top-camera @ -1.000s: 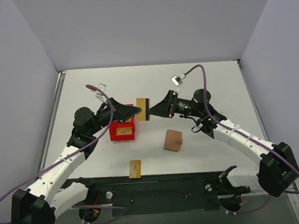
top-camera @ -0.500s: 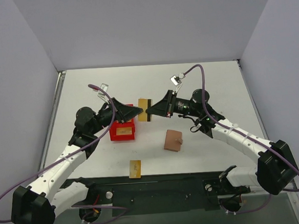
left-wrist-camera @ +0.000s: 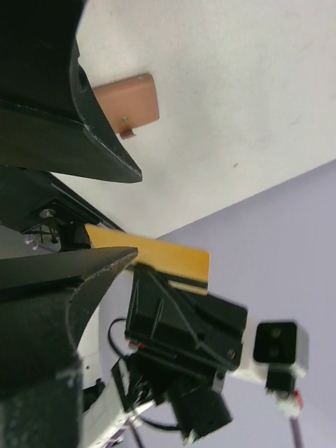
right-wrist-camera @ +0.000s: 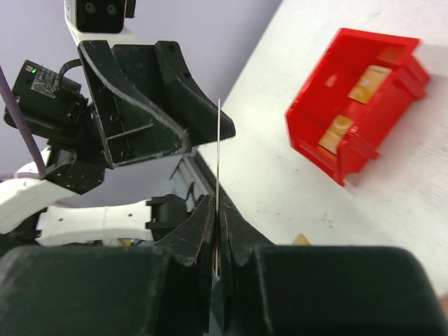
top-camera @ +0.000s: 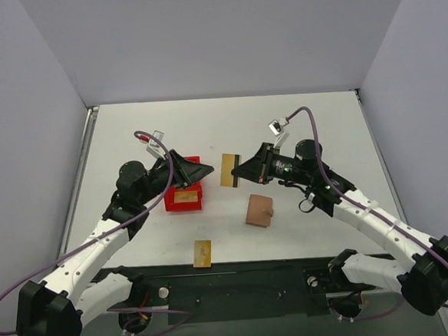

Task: Put the credit cards into the card holder
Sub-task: Insert the credit card into the card holder.

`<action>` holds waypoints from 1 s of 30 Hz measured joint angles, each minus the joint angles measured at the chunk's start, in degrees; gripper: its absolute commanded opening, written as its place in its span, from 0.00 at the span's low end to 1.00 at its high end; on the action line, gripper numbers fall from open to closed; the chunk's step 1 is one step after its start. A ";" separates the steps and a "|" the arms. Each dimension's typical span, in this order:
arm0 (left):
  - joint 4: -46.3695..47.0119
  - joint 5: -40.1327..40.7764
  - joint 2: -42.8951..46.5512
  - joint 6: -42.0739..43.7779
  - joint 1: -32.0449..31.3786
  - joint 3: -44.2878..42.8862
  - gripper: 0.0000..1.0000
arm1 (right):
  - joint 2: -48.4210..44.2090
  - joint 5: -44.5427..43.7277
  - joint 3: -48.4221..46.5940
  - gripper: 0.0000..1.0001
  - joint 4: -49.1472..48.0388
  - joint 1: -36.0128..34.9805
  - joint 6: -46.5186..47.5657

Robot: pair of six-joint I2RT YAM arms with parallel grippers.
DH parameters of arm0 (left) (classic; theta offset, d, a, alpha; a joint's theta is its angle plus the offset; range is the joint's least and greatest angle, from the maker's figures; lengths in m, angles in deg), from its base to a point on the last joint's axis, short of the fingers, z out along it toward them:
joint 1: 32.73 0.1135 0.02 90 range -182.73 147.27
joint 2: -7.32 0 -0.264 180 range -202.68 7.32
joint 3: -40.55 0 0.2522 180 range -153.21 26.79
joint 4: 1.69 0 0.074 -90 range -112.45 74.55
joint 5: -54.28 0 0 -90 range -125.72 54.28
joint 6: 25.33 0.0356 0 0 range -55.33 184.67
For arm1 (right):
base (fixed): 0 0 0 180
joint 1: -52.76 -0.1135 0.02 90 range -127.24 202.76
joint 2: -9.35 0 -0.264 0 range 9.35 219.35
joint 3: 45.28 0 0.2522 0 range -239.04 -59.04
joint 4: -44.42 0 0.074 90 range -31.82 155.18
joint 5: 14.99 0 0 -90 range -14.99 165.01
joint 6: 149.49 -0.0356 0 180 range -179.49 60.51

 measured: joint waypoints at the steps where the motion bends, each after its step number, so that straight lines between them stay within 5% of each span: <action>1: -1.73 1.14 0.15 0.72 0.02 -0.02 0.54 | -2.21 -2.47 0.22 0.00 3.34 0.02 1.90; 10: -13.11 7.89 -0.79 5.81 1.49 -0.66 0.57 | -13.79 -16.26 3.72 0.00 18.23 1.57 11.06; 30: -18.88 11.58 -13.75 13.42 3.45 -8.74 0.58 | -7.21 -31.28 2.38 0.00 33.92 5.49 15.08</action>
